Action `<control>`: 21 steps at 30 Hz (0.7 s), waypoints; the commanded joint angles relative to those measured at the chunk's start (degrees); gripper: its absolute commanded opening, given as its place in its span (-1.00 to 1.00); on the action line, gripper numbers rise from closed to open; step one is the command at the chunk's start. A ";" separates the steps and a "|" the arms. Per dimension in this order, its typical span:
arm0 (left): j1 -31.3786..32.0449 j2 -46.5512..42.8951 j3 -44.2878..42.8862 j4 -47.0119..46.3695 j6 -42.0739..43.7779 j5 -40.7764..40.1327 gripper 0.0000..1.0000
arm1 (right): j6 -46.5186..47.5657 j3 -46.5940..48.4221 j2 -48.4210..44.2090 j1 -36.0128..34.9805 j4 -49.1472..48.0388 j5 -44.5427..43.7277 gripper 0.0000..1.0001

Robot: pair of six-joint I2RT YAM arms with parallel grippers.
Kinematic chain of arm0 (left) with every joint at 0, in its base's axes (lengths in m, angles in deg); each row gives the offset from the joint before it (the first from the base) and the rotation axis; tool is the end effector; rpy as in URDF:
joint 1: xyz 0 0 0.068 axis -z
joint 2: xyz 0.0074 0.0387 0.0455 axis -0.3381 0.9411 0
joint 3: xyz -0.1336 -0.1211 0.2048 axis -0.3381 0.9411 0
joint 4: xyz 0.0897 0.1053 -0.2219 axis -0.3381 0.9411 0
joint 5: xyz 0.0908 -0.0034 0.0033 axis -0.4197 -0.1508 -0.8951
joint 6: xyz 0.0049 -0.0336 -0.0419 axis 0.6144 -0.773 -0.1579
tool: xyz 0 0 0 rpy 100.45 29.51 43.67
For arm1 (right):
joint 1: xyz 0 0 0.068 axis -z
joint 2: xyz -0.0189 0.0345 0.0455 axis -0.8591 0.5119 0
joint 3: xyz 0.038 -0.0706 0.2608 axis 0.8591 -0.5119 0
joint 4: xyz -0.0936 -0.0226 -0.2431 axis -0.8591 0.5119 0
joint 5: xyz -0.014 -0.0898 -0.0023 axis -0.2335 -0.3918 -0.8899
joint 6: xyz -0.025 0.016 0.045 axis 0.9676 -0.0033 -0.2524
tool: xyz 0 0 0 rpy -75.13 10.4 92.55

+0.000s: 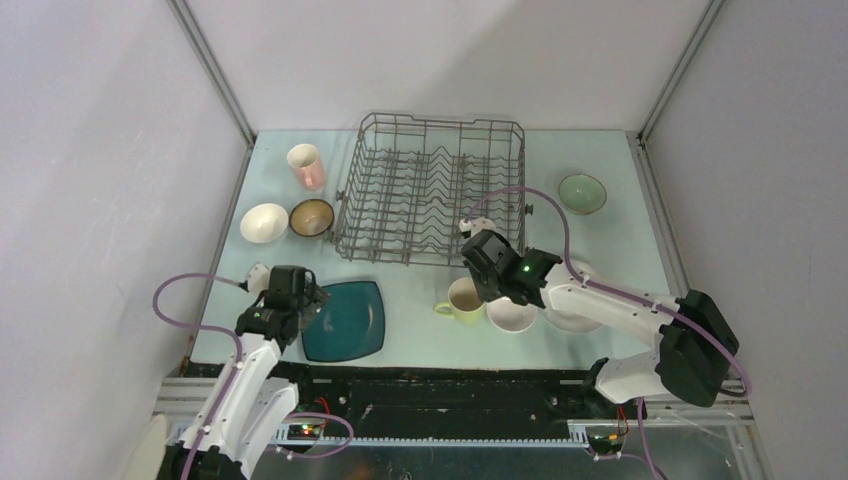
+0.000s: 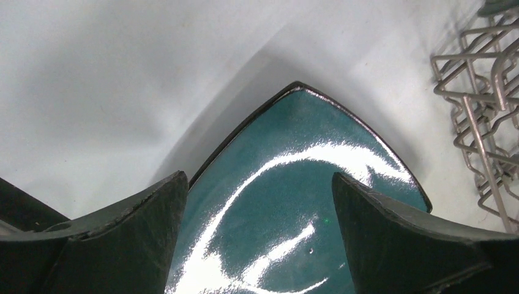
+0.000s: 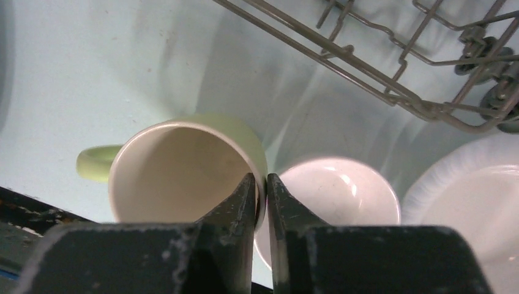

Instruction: Load the mixed dishes into the dish rack

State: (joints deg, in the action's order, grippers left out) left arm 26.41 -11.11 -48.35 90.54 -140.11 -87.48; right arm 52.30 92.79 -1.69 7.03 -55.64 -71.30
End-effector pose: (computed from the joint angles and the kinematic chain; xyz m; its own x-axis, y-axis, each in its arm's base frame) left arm 0.1274 -0.0036 0.1820 -0.4339 -0.7333 -0.5235 -0.7196 0.6317 -0.2884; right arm 0.1775 0.2138 0.2339 -0.7548 -0.2980 -0.5844 -0.3923 0.9190 0.0380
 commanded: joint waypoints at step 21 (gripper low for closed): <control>-1.65 4.63 9.37 -20.28 3.87 12.98 0.64 | 2.40 -3.54 -23.06 2.42 -5.41 3.26 0.99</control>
State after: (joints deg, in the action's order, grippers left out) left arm 25.23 -8.43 -42.65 81.39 -139.50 -88.23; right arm 53.83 90.82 -20.75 9.24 -56.47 -73.53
